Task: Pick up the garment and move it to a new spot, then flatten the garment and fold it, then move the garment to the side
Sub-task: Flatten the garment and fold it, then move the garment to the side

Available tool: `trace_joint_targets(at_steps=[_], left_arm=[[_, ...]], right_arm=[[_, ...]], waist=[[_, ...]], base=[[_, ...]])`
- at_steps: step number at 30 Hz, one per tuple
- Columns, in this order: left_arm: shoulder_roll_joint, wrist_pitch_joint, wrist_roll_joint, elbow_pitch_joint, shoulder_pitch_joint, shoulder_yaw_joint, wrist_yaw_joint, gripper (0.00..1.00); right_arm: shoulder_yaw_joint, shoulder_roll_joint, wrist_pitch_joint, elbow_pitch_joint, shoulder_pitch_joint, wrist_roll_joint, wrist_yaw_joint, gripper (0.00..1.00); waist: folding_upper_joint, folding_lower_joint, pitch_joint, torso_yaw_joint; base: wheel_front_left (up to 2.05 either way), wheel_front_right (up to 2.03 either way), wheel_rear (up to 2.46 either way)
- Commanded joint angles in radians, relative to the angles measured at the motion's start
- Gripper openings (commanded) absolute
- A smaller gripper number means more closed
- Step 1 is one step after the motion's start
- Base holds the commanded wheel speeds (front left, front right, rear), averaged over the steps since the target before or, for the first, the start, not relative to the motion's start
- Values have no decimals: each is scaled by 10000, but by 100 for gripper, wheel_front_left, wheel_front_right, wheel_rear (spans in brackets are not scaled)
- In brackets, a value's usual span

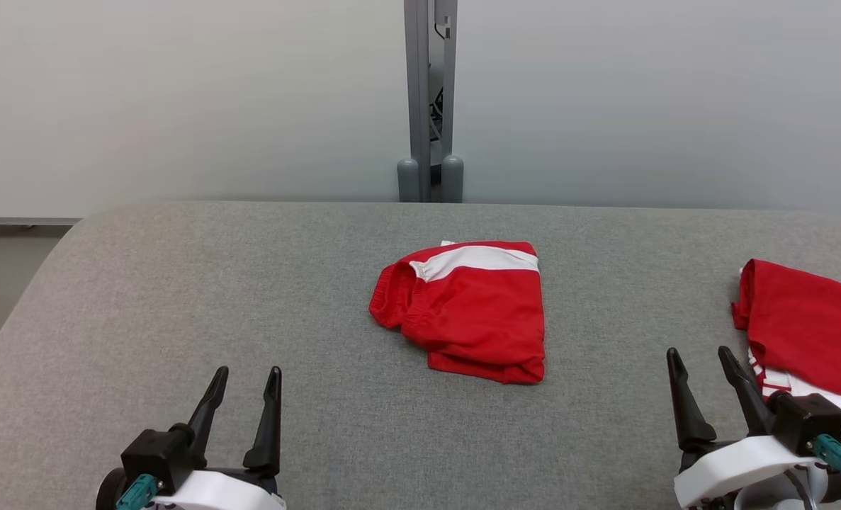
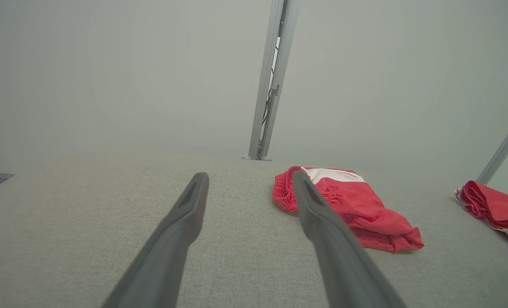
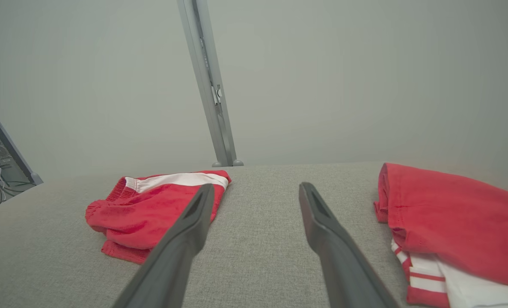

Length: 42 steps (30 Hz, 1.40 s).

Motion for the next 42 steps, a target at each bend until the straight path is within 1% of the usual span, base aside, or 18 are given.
trace_joint_targets(at_steps=[1, 3, 6, 9, 10, 12, 15, 17, 18, 22, 25, 27, 30, 34, 42], left_arm=[[47, -30, 62, -46, 51, -8, -40, 100], [47, -29, 75, -83, 2, -41, -40, 100], [50, -30, 165, -46, -106, -155, -69, 100], [48, -30, 192, -19, -207, -268, -124, 100], [47, -29, 187, 23, -251, -344, -128, 100], [42, -30, 255, 58, -419, -499, -173, 100], [51, -30, 323, 73, -621, -657, -225, 100], [48, -30, 328, 85, -774, -727, -250, 100], [48, -30, 328, 85, -774, -727, -250, 100], [45, -29, 384, 118, -1107, -904, -310, 100], [48, -30, 300, 67, -1328, -987, -328, 100], [47, -30, 266, 23, -1465, -1049, -350, 100], [44, -29, 248, -64, -1644, -1165, -385, 100], [45, -29, 295, -167, -1773, -1244, -395, 100], [47, -30, 305, -208, -1946, -1392, -390, 100]], right_arm=[[-25, -18, -1, 26, 113, 66, 0, 100], [175, -40, -1, 132, -21, 183, 0, 100], [827, -384, -1, 537, -463, 662, 0, 100], [1603, -530, 181, 1318, -974, 1985, 2, 100], [2149, -793, 607, 1667, -1482, 3089, 0, 100], [2651, -1053, 1183, 1897, -1988, 4169, 0, 100], [3130, -1395, 1919, 2198, -2712, 5594, 0, 100], [3423, -1606, 2354, 2340, -3198, 6341, 0, 100], [3423, -1606, 2354, 2340, -3198, 6341, 0, 100], [3890, -1972, 3044, 2839, -4012, 7461, 0, 100], [4028, -2073, 3439, 3271, -4536, 8236, 0, 100], [4076, -2197, 3700, 3596, -4869, 8645, 0, 100], [4383, -2374, 3891, 3957, -5310, 8892, 2, 100], [4752, -2510, 4120, 4156, -5789, 9277, 0, 100], [5532, -2500, 4203, 4651, -6395, 9768, 0, 100]], waist=[[-1, 0, 40, 39], [-1, 0, 139, 88], [-1, 0, 322, 193], [-1, 0, 542, 358], [-1, 0, 719, 470], [-1, 0, 1012, 611], [-1, 0, 1443, 842], [-1, 0, 1729, 1020], [-1, 0, 1729, 1020], [-1, 0, 2190, 1358], [-1, 0, 2532, 1619], [-1, 0, 2729, 1787], [-1, 0, 2996, 2032], [-1, 0, 3272, 2252], [-1, 0, 3630, 2532]], base=[[0, 0, 0], [0, 0, 0], [0, 0, 0], [0, 0, 0], [0, 0, 0], [0, 0, 0], [0, 0, 0], [0, 0, 0], [0, 0, 0], [0, 0, 0], [0, 0, 0], [0, 0, 0], [0, 0, 0], [0, 0, 0], [0, 0, 0]])
